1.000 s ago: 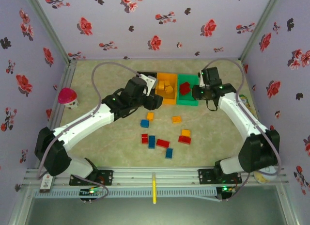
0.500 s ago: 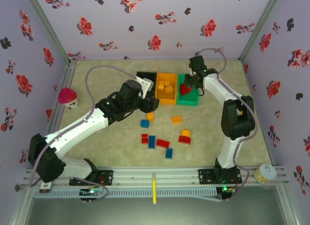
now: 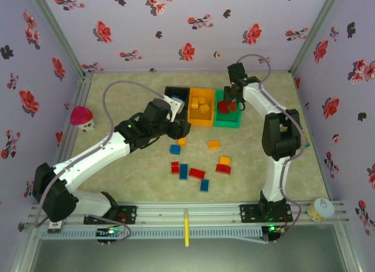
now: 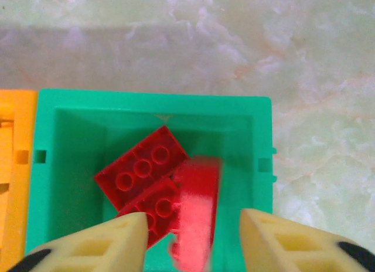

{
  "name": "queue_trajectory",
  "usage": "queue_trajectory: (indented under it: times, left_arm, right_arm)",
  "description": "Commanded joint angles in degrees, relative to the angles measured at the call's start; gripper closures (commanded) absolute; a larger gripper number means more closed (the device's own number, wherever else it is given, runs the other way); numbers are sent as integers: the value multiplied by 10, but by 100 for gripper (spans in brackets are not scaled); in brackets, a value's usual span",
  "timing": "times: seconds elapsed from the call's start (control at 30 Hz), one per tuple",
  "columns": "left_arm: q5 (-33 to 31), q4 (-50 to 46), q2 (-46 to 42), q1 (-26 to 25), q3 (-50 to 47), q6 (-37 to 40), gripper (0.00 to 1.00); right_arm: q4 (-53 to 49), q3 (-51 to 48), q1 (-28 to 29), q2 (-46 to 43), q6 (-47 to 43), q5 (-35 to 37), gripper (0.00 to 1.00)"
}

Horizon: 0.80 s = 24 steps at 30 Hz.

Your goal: Sort the legos into containers by color

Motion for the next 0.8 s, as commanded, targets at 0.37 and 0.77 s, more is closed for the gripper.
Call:
queue_trajectory:
  times: [0.37, 0.77]
  left_arm:
    - [-16, -41, -31, 0, -52, -60, 28]
    - [-48, -64, -30, -51, -180, -267, 29]
  right_arm:
    - [13, -114, 23, -154, 6, -21, 47]
    - [76, -286, 67, -294, 69, -41, 45]
